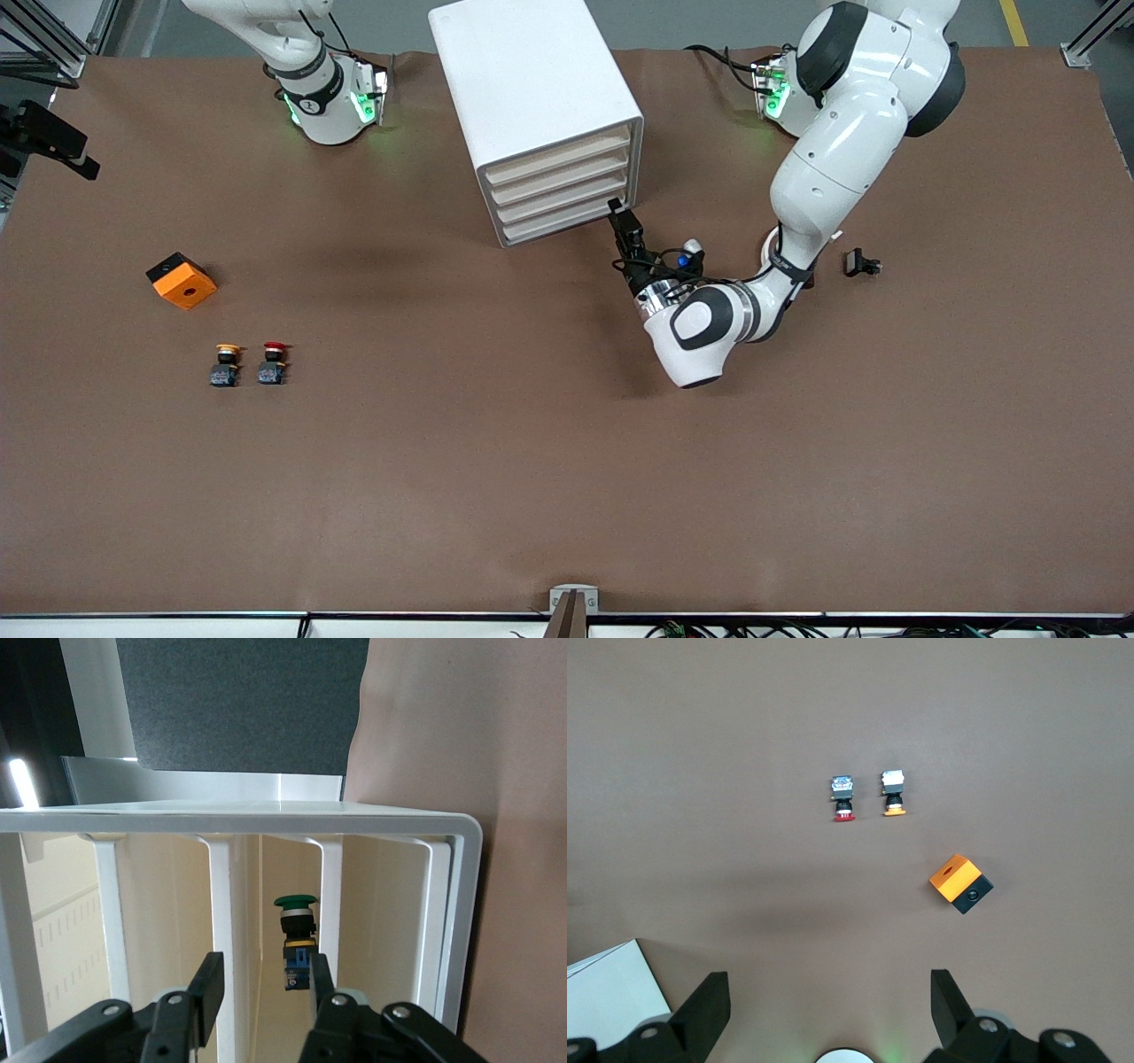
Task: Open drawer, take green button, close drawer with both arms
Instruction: 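Grasp the drawer front with the left gripper, then pull the drawer out of the cabinet with the left gripper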
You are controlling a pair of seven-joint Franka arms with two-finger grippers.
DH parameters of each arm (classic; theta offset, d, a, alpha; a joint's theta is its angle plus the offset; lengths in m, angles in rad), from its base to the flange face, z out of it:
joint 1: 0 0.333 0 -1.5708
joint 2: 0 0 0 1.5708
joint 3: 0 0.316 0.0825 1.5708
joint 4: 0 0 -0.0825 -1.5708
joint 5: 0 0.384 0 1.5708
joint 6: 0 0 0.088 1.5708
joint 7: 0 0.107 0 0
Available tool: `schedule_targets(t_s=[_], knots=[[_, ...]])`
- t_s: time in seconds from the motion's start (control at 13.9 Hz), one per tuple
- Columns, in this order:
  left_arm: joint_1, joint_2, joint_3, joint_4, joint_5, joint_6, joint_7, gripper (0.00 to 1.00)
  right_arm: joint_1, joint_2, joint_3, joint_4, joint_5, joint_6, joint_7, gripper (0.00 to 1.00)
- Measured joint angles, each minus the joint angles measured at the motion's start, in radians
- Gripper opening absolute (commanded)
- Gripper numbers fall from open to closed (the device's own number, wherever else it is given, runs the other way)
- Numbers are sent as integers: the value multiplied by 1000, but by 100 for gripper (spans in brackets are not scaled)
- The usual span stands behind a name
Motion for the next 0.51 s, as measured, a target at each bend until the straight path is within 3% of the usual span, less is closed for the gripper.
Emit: schedule_targets(t_s=[0.51], knots=[[-26,14,16,-1,13,0,-1,49,0,0,0,0,-2,1,0,100]])
